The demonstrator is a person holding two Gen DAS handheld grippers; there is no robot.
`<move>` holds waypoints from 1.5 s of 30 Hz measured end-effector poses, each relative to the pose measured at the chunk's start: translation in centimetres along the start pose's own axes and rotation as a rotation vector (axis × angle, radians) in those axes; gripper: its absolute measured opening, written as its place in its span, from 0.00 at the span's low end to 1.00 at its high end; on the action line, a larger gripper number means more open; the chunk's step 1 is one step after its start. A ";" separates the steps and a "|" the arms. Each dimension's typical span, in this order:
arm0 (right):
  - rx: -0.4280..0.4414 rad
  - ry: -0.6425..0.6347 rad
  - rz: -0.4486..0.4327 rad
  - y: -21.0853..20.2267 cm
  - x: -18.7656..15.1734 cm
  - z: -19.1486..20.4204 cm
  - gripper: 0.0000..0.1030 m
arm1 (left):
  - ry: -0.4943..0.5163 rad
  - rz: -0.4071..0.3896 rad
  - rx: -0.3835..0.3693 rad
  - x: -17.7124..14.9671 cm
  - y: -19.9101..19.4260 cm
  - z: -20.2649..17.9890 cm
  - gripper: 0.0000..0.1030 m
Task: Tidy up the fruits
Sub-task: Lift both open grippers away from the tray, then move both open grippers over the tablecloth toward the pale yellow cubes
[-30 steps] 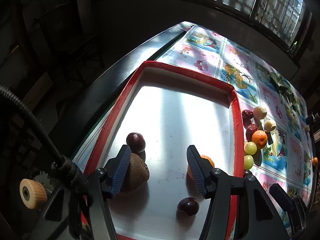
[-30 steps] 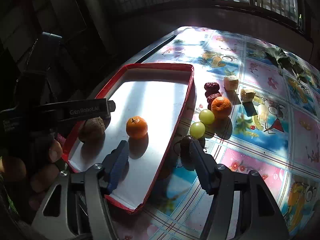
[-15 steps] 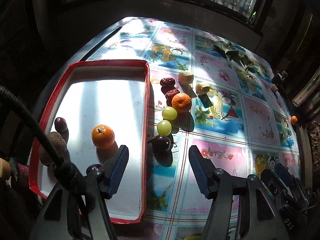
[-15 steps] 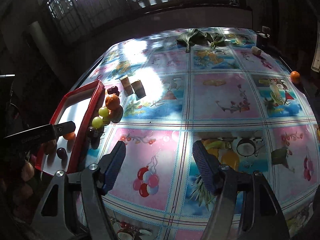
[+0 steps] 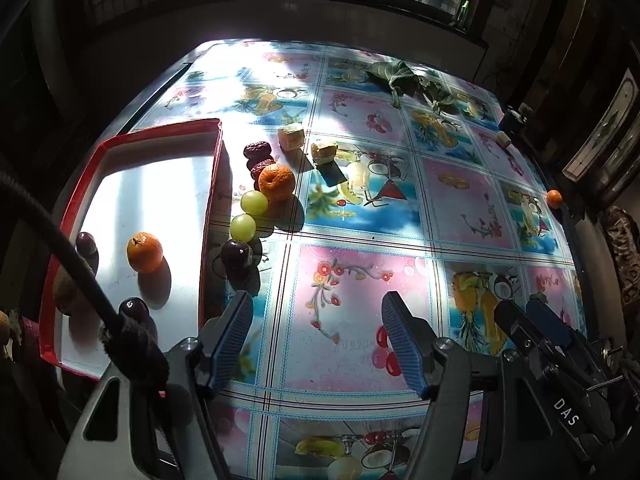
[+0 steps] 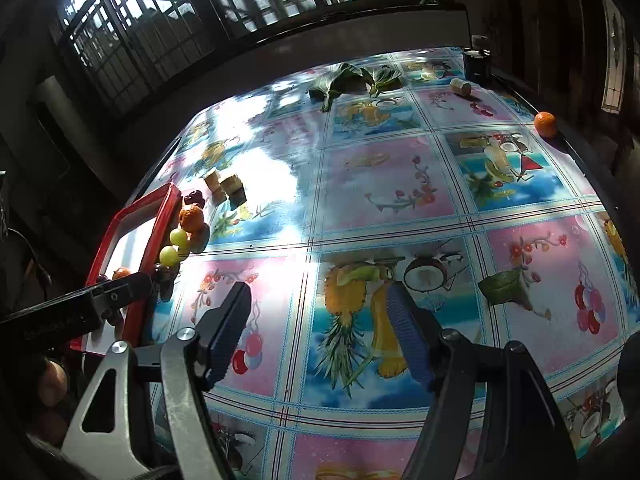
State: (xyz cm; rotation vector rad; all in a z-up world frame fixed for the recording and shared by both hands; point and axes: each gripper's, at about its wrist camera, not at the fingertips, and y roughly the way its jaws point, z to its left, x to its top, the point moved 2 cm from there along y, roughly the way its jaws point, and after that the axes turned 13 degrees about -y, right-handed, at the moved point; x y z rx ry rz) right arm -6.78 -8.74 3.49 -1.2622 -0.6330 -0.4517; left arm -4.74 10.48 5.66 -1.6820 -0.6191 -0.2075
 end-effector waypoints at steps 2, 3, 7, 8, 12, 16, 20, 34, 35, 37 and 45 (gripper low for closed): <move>0.002 0.004 -0.003 -0.2 -0.2 -0.3 0.69 | 0.007 0.007 -0.002 -0.4 0.0 -0.4 0.65; 0.001 0.007 -0.004 -0.3 -0.2 -0.4 0.69 | 0.010 0.011 -0.002 -0.6 0.1 -0.6 0.65; 0.002 0.026 -0.010 -0.7 -0.4 -1.2 0.69 | 0.024 0.025 -0.004 -1.3 0.2 -1.3 0.65; 0.001 0.030 -0.011 -0.8 -0.5 -1.4 0.69 | 0.027 0.026 -0.004 -1.5 0.2 -1.4 0.65; -0.003 0.041 -0.016 -1.1 -0.7 -1.9 0.69 | 0.043 0.034 -0.005 -1.9 0.3 -2.2 0.65; -0.003 0.065 -0.018 -1.2 -0.9 -2.7 0.70 | 0.069 0.039 -0.006 -2.5 0.4 -3.0 0.66; -0.007 0.076 -0.025 -1.3 -1.0 -3.2 0.70 | 0.089 0.054 -0.008 -3.2 0.7 -3.6 0.67; -0.002 0.121 -0.032 -1.0 -1.6 -4.5 0.70 | 0.123 0.091 -0.011 -5.5 1.3 -4.6 0.68; -0.001 0.125 -0.032 -0.9 -1.6 -4.6 0.70 | 0.128 0.097 -0.013 -5.8 1.4 -4.6 0.68; -0.003 0.131 -0.029 -0.7 -1.7 -4.9 0.70 | 0.127 0.107 -0.016 -6.1 1.7 -4.4 0.68; -0.026 0.143 -0.020 -0.2 -2.0 -5.9 0.70 | 0.089 0.126 -0.005 -6.1 2.8 -2.6 0.68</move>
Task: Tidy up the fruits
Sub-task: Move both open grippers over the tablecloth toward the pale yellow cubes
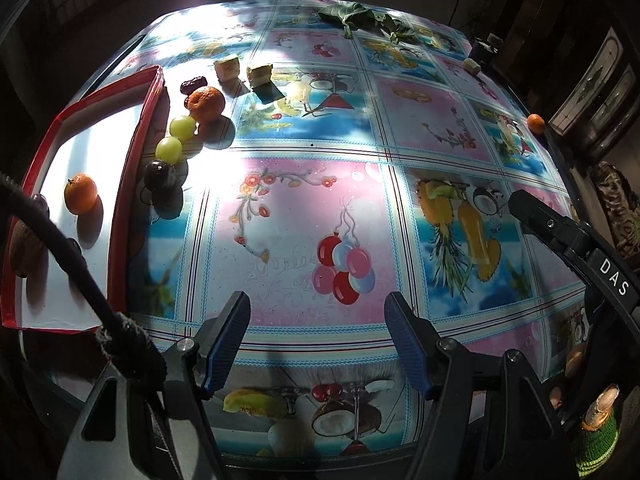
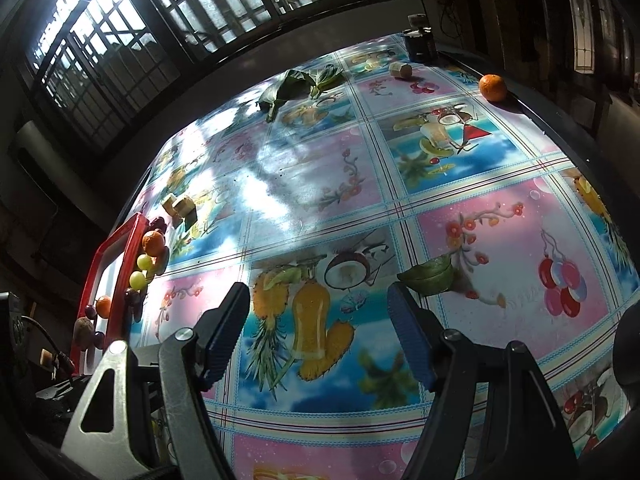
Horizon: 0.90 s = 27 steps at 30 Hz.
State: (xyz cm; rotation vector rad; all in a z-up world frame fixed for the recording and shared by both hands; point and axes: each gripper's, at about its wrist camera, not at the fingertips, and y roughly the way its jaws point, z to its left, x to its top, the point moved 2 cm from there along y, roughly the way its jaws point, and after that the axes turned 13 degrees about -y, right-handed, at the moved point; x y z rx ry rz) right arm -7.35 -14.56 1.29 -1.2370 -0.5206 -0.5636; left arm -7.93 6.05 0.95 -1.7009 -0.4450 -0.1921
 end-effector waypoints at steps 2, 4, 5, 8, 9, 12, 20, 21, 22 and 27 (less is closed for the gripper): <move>-0.009 0.005 0.005 0.2 0.1 -0.5 0.70 | -0.013 0.002 -0.002 0.4 0.2 0.4 0.68; -0.020 0.011 0.007 0.3 0.3 -1.1 0.70 | -0.027 0.000 0.000 1.0 0.3 0.8 0.68; -0.028 0.015 0.004 0.3 0.4 -1.4 0.70 | -0.036 0.000 -0.001 1.2 0.4 1.0 0.68; -0.054 0.028 -0.003 0.3 1.0 -2.5 0.70 | -0.057 -0.002 -0.006 2.2 0.6 1.5 0.68; -0.063 0.032 -0.004 0.3 1.3 -2.8 0.70 | -0.063 -0.004 -0.006 2.5 0.6 1.6 0.68; -0.081 0.049 -0.014 0.3 2.5 -4.0 0.70 | -0.082 -0.010 -0.016 3.4 0.6 2.0 0.68; -0.137 0.092 -0.038 1.0 6.7 -7.5 0.70 | -0.116 -0.031 -0.042 7.1 1.0 2.7 0.68; -0.141 0.099 -0.042 1.2 7.4 -8.0 0.70 | -0.124 -0.034 -0.046 7.9 1.1 2.8 0.68; -0.142 0.104 -0.049 1.5 8.2 -8.4 0.70 | -0.135 -0.037 -0.045 8.7 1.2 3.0 0.67; -0.138 0.057 -0.055 4.5 13.1 -8.6 0.70 | -0.192 -0.039 -0.042 12.9 2.8 3.0 0.67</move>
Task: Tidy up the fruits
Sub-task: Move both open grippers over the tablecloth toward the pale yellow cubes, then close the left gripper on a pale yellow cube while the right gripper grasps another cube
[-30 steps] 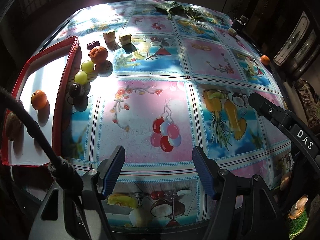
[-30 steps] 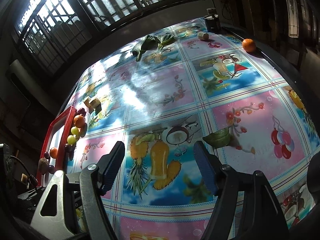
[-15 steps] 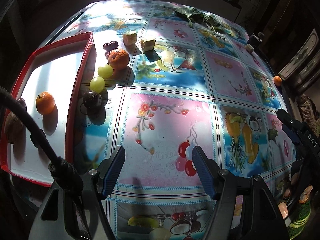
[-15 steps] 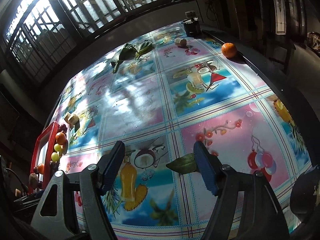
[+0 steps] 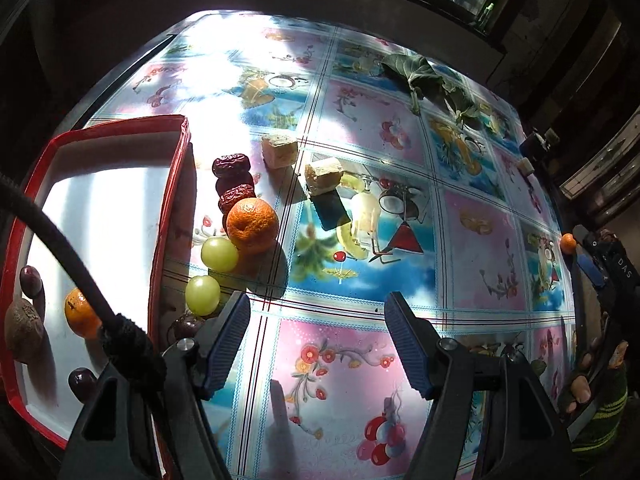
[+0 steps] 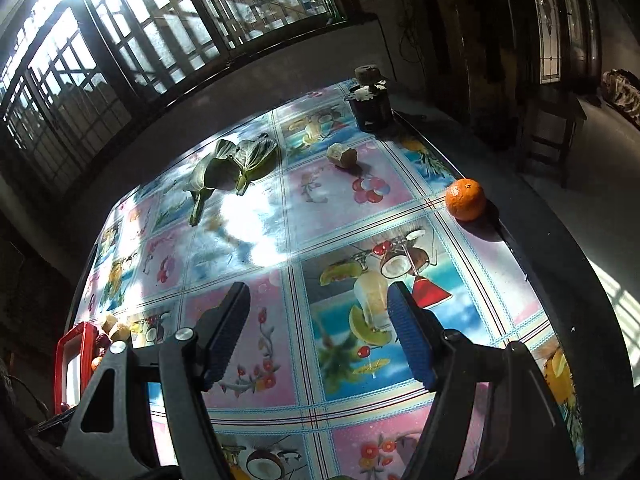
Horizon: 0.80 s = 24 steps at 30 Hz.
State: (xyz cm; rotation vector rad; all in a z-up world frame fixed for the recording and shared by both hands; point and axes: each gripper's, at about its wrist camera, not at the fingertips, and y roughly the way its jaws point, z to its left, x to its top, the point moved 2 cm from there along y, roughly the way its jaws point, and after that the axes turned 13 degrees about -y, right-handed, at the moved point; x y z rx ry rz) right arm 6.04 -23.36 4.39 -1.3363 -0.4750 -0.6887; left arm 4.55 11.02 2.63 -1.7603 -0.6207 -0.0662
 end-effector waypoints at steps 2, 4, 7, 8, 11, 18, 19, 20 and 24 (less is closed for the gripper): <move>-0.005 -0.014 0.017 2.1 2.1 0.0 0.70 | -0.020 0.005 0.014 1.4 1.1 -0.4 0.67; -0.018 -0.040 0.047 4.5 4.0 0.1 0.70 | -0.035 0.000 0.043 2.8 2.3 -0.8 0.67; -0.058 -0.060 0.062 7.2 6.1 -0.5 0.70 | -0.040 -0.042 0.106 4.4 3.2 -1.5 0.68; -0.060 -0.054 0.066 7.9 6.6 -0.9 0.70 | -0.038 -0.046 0.111 4.8 3.4 -1.9 0.68; -0.091 -0.052 0.075 10.1 7.8 -1.9 0.70 | -0.027 -0.055 0.145 5.8 4.3 -2.8 0.68; -0.116 -0.065 0.094 13.9 9.3 -3.8 0.69 | 0.042 -0.068 0.154 5.7 5.3 -4.9 0.68; -0.127 -0.071 0.100 14.4 9.5 -3.9 0.69 | 0.056 -0.079 0.165 5.6 5.4 -5.2 0.68; -0.135 -0.079 0.103 14.8 9.7 -4.0 0.69 | 0.069 -0.092 0.184 5.4 5.6 -5.5 0.68; -0.178 -0.120 0.140 16.6 10.0 -3.8 0.61 | 0.078 -0.098 0.261 5.1 6.6 -5.9 0.68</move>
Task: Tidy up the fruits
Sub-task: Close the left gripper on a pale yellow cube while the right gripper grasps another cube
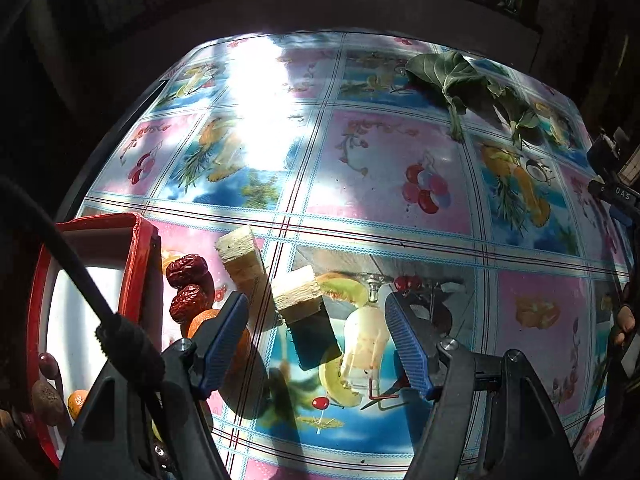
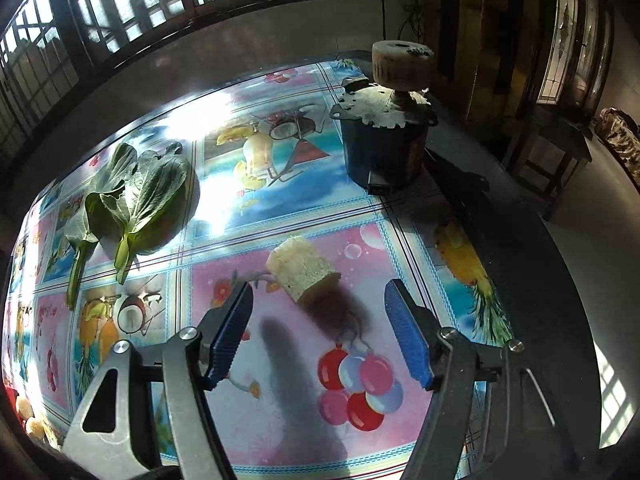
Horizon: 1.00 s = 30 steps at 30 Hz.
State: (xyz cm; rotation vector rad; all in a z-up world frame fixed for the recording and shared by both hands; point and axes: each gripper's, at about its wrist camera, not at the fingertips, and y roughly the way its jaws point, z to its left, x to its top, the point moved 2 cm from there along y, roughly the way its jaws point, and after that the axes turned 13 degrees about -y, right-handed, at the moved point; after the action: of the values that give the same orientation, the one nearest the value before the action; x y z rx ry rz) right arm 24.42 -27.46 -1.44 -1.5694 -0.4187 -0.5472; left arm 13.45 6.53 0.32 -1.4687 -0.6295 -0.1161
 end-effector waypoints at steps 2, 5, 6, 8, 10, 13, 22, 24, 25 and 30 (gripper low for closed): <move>-0.014 -0.027 0.007 0.1 0.2 0.6 0.48 | 0.000 -0.002 0.041 -0.1 0.5 -0.3 0.68; -0.038 -0.068 0.010 0.0 0.0 1.3 0.31 | -0.017 0.004 0.068 -0.2 1.3 -0.7 0.64; -0.025 -0.067 0.009 -0.2 -0.3 1.5 0.31 | -0.016 -0.009 0.083 -0.2 1.3 -0.8 0.60; 0.000 -0.060 0.010 -0.7 -0.8 1.6 0.30 | -0.008 -0.020 0.090 -0.1 1.1 -1.3 0.42; 0.033 -0.039 0.009 -1.3 -1.4 1.8 0.30 | -0.005 -0.024 0.098 -0.1 1.2 -1.4 0.23; 0.082 -0.026 0.000 -2.8 -2.5 2.7 0.21 | -0.009 -0.023 0.076 -0.3 1.1 -1.2 0.22; 0.229 -0.058 -0.034 -9.5 -7.6 6.7 0.04 | 0.029 0.000 -0.023 -3.6 -1.4 -0.1 0.22; 0.276 -0.061 -0.039 -11.0 -9.0 7.4 0.04 | 0.030 -0.003 -0.042 -4.6 -2.4 0.7 0.22; 0.300 -0.058 -0.042 -11.5 -9.7 7.6 0.04 | 0.029 -0.002 -0.053 -5.0 -2.8 1.1 0.22; 0.220 0.025 -0.076 -11.8 -8.8 5.0 0.14 | 0.002 0.019 -0.127 -6.1 -4.8 2.6 0.22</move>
State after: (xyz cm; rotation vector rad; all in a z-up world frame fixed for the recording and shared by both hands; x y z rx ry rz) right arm 10.98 -21.06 3.06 -1.3387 -0.5039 -0.5588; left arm 5.41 6.56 1.68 -1.5970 -0.6157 -0.1448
